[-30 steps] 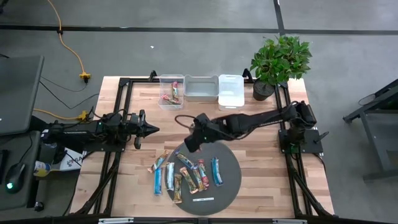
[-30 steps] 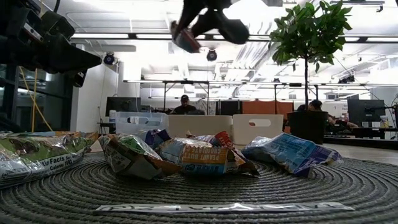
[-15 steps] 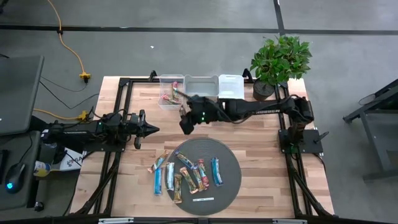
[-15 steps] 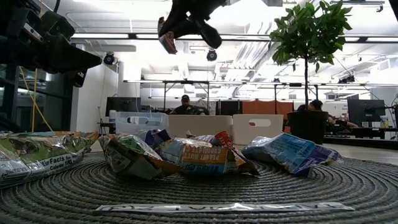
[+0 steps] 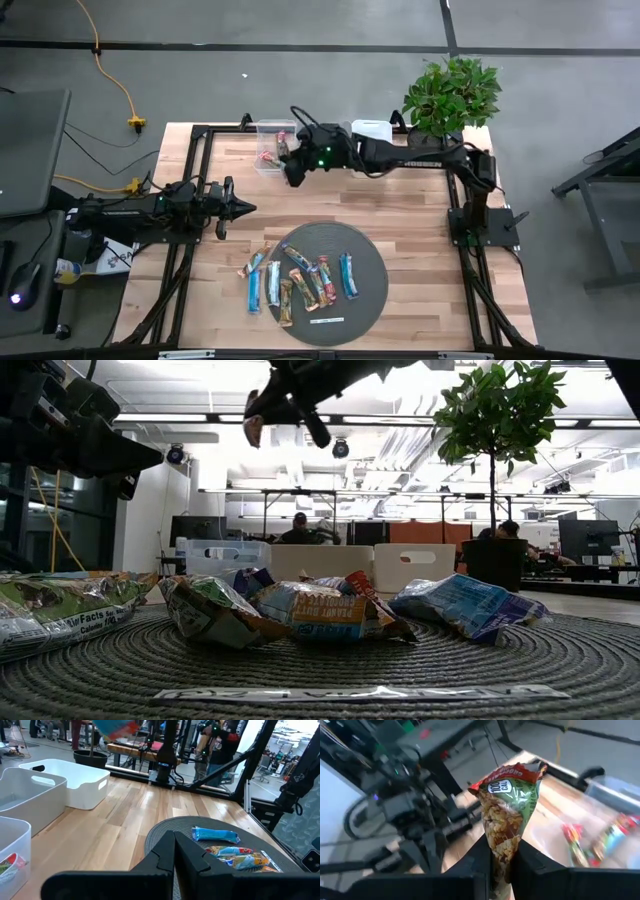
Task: Pick and place Granola Bars by type
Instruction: Put the granola bar into the transparent bin, then put the red granola bar into the transparent bin
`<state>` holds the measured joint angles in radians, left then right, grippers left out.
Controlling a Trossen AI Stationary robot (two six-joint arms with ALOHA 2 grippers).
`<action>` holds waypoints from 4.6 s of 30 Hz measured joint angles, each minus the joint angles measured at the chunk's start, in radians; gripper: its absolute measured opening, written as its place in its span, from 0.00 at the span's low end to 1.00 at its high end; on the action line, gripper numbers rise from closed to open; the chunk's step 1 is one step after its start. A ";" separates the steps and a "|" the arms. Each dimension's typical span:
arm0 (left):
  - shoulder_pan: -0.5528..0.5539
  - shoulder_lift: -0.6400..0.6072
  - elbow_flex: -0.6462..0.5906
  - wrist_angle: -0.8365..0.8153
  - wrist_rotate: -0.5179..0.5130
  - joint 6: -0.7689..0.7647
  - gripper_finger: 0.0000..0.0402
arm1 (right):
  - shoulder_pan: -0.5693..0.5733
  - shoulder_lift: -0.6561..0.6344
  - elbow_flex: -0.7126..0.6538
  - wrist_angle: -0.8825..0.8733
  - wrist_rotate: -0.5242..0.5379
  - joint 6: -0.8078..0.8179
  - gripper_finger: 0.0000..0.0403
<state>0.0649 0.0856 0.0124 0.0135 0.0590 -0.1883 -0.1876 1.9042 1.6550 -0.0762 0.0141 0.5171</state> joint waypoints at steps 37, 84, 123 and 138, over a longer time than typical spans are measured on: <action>0.000 0.000 0.000 0.000 0.000 0.000 0.00 | -0.213 0.488 0.485 -0.109 -0.236 0.142 0.08; 0.000 0.000 0.000 0.000 0.000 0.000 0.00 | -0.240 0.519 0.483 -0.235 -0.247 0.129 0.16; 0.000 0.000 0.000 0.000 0.000 0.000 0.00 | -0.237 0.481 0.483 -0.095 -0.282 0.042 0.49; 0.000 0.000 0.000 0.000 0.000 0.000 0.00 | -0.210 0.320 0.483 -0.221 -0.241 -0.039 0.48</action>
<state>0.0647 0.0856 0.0122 0.0132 0.0590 -0.1883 -0.3973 2.2242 2.1384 -0.2971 -0.2273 0.4780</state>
